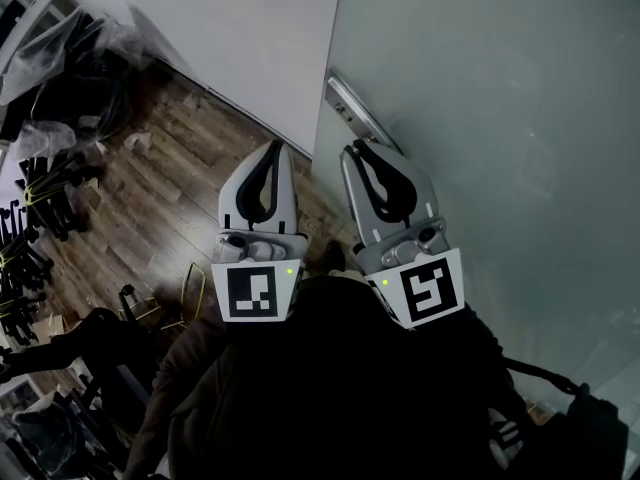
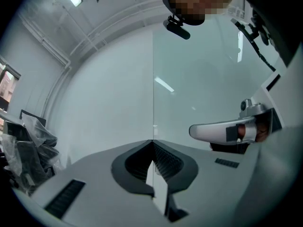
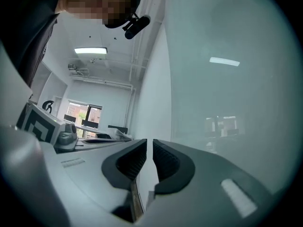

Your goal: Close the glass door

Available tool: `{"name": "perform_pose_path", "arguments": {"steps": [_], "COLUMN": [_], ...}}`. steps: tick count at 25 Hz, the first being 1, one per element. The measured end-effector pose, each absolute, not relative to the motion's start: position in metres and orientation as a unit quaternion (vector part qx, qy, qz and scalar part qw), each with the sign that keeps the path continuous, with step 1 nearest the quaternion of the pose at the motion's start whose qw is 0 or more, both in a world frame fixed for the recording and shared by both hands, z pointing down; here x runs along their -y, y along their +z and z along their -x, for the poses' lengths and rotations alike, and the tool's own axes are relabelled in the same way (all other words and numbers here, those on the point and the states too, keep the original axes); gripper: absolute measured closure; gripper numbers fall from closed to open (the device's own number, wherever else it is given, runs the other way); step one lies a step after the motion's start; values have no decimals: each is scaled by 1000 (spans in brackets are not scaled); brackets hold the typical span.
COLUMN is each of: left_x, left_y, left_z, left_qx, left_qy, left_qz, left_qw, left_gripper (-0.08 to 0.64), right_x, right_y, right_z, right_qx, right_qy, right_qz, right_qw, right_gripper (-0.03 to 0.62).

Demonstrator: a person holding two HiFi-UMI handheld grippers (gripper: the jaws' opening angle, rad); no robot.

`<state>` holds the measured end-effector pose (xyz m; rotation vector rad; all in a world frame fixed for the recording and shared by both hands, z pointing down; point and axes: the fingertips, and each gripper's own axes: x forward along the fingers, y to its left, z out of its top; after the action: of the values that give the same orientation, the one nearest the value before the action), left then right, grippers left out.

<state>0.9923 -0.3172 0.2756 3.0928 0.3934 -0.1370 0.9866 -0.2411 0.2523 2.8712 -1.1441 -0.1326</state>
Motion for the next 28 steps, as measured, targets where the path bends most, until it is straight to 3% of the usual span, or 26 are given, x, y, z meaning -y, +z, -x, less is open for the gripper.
{"name": "perform_pose_path", "arguments": {"steps": [9,28], "left_x": [281,274], "left_y": [286,283], "left_z": [-1001,-982], "left_qx": [-141,-128], "left_qy": [-22,-21], "left_qz": [-990,-992], "left_qw": [2,-10], "left_gripper": [563,563], "right_x": [228,214], "right_y": [269,366], "right_z": [-976,-979], "right_qx": [391,384], "right_qy": [-51,71], "right_qz": [-918,-919], "right_qw": [45,48], "right_gripper": [524,522]}}
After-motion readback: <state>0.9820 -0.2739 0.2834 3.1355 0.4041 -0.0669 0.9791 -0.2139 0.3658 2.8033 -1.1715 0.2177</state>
